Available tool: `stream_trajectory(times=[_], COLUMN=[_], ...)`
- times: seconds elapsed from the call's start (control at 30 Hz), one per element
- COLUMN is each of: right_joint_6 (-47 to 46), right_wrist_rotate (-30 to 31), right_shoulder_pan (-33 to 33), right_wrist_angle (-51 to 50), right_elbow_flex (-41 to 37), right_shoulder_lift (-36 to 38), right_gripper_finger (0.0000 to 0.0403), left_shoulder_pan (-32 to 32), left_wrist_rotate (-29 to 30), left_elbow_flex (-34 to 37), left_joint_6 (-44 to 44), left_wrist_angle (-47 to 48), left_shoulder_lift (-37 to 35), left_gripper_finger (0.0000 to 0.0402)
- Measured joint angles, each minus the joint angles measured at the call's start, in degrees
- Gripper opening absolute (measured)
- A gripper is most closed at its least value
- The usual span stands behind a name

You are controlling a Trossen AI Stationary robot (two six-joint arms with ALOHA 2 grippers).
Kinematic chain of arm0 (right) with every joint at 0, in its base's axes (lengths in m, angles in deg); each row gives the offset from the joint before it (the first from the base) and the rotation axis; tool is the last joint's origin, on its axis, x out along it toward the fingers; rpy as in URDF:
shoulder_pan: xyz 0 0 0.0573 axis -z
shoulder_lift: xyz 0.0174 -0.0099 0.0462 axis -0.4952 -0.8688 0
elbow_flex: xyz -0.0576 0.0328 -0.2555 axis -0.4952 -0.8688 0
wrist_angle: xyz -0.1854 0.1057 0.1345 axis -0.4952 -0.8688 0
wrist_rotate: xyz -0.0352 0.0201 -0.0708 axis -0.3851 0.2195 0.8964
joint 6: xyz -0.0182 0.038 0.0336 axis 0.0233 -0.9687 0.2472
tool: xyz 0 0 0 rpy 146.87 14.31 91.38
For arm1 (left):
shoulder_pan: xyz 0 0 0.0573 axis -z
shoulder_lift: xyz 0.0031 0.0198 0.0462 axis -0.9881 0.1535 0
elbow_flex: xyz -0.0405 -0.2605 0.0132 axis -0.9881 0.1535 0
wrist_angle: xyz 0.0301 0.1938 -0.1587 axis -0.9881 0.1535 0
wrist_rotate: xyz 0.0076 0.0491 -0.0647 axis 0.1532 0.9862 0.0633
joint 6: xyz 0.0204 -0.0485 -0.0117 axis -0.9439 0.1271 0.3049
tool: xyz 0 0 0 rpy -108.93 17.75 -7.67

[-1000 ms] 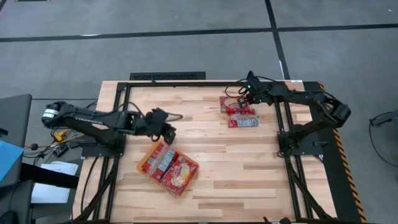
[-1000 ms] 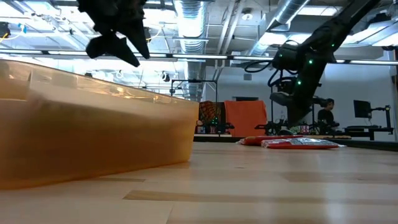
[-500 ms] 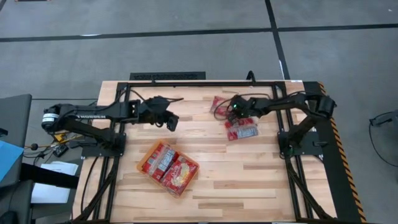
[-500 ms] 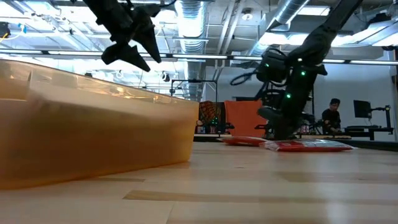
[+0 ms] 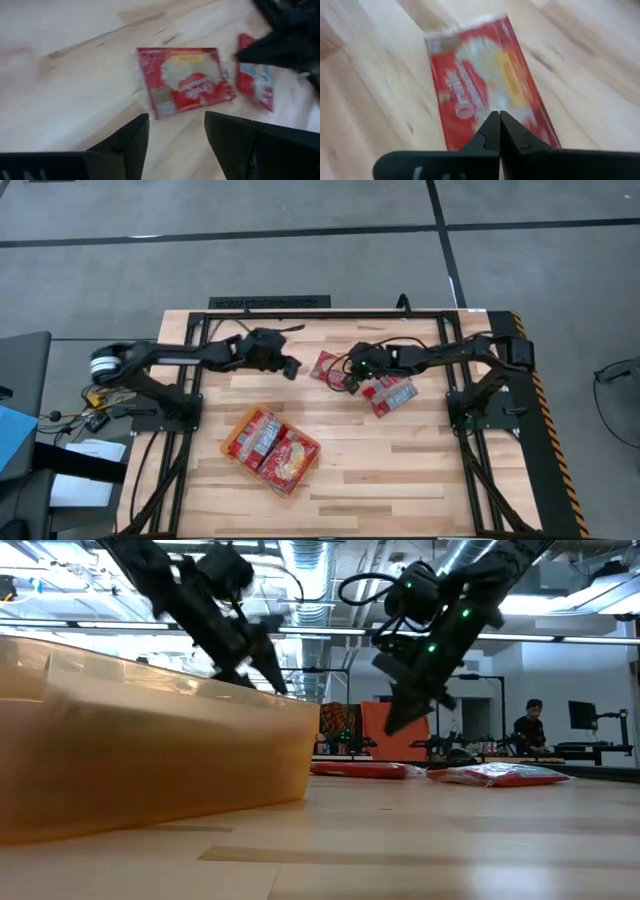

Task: Sort popcorn bags into baskets
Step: Put the popcorn bag into the orange bin

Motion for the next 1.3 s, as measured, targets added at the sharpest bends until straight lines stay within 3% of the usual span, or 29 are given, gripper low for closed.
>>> stream_trajectory(times=[0.13,0.4,0.67,1.0,1.13,1.3], right_joint_6=[-2.76,-4.47,-4.85,-2.49,-2.13,0.6], right_wrist_rotate=[2.76,0.07,-0.74,-1.55,-1.57,-2.51], right_shoulder_pan=[1.19,2.07,0.54,0.34,0.34,0.32], right_wrist_angle=[-1.69,2.3,7.42,9.54,9.54,7.59], right_elbow_flex=[-0.12,0.26,0.73,0.66,0.66,0.38], right_shoulder_lift=[-1.32,-10.11,-13.0,-13.62,-13.65,-11.17], right_gripper_finger=[0.0014,0.0014,0.0021,0.0014,0.0024,0.0019], left_shoulder_pan=[-2.44,-3.34,-4.79,-5.82,-5.42,-5.36], left_wrist_rotate=[-4.47,-6.11,-7.32,-18.3,-19.09,-19.87], left_elbow_flex=[-0.89,-5.22,-5.14,-5.22,-5.22,-5.24], left_joint_6=[2.45,3.69,6.62,7.95,8.05,9.43], left_wrist_angle=[-8.35,-10.3,-10.68,-16.32,-16.37,-16.43], left_shoulder_lift=[8.17,20.58,23.82,27.67,28.27,28.22], left_gripper_finger=[0.0181,0.0181,0.0191,0.0261,0.0234,0.013])
